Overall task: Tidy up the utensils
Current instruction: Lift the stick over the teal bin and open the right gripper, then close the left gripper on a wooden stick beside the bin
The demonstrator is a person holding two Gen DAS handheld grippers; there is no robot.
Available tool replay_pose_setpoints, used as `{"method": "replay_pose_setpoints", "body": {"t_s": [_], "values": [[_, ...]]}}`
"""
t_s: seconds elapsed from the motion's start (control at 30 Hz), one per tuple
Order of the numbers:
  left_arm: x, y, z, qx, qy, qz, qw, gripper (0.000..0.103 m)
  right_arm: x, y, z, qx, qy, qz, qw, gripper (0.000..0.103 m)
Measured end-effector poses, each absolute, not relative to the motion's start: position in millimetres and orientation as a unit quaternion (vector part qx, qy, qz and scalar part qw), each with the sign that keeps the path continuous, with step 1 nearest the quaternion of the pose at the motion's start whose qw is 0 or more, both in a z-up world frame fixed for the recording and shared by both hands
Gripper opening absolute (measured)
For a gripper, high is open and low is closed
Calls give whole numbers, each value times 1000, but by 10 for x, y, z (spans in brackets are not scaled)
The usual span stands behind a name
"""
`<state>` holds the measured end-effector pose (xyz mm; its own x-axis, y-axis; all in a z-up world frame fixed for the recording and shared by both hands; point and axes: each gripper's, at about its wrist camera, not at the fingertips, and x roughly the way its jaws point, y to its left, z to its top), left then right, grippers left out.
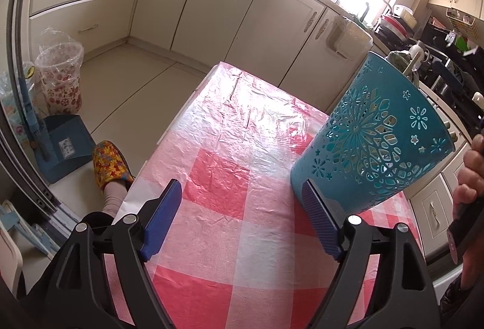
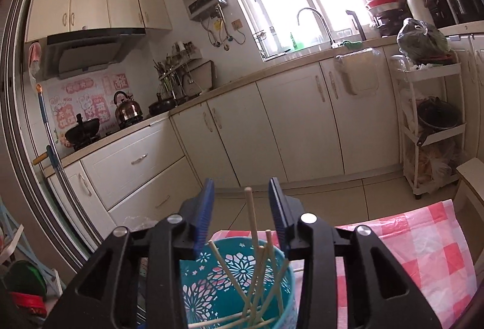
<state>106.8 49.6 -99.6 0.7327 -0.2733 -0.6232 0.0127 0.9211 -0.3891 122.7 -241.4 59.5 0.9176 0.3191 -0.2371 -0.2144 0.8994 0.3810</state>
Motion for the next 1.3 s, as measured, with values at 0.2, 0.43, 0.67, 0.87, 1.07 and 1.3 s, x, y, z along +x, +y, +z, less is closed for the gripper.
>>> {"method": "replay_pose_setpoints", "body": {"t_s": [0.2,0.43,0.67,0.87,1.07,1.3], "values": [[1119,515,-1026,-189,376,-85,903,79,1325,-3119,159,227,226,73,945,45],[1610,471,-860,-45,431,-126,893,80,1117,-3416,-499,242,351,71,902,47],[2189,25,-683,171,410,-231,865,71,961,-3582,-775,309,378,63,870,50],[2451,-190,-975,234,436,-279,823,34,951,-3585,-738,306,372,64,874,54],[2487,-210,-988,198,449,-300,818,9,975,-3637,-762,312,373,58,872,57],[2149,69,-963,134,493,-216,832,5,968,-3624,-693,305,365,62,877,58]]}}
